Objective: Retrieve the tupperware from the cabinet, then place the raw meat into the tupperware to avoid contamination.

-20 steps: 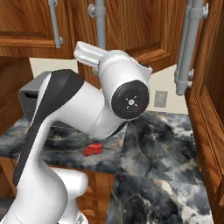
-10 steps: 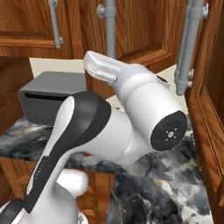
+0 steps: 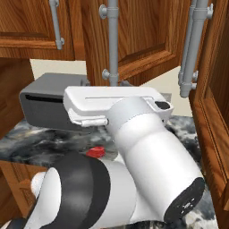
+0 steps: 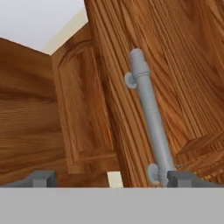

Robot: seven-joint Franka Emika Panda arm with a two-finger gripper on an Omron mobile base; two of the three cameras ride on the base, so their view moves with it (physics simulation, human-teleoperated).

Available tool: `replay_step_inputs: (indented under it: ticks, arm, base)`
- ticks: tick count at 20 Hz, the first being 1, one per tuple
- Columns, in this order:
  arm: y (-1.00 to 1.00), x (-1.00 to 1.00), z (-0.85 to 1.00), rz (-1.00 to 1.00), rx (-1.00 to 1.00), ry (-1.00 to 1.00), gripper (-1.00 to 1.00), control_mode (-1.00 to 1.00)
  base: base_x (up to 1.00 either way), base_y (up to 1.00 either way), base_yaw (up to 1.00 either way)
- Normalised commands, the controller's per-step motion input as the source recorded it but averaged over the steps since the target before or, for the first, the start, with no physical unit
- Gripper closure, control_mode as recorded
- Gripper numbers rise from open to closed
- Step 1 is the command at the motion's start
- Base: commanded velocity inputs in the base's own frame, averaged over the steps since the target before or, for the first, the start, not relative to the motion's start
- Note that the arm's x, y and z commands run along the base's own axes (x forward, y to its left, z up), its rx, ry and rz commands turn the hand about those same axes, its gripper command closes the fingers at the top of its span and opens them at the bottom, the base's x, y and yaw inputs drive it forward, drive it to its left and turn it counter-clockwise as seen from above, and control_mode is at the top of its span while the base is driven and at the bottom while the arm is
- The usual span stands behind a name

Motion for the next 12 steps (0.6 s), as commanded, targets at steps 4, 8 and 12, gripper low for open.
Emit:
replay_step_inputs:
  ticks: [4,8,12]
  arm:
    - [0.37,-0.89,-0.54,0.11,-0.39,0.03,-1.0,-1.0]
    - [0.4,-0.9,-0.61,0.11,-0.4,0.05,-1.0,-1.0]
    - [0.56,-0.82,-0.61,0.08,-0.41,0.04,-1.0,-1.0]
  base:
    - [0.0,0.0,0.0]
    - [0.0,0.0,0.0]
    - [0.0,0.0,0.0]
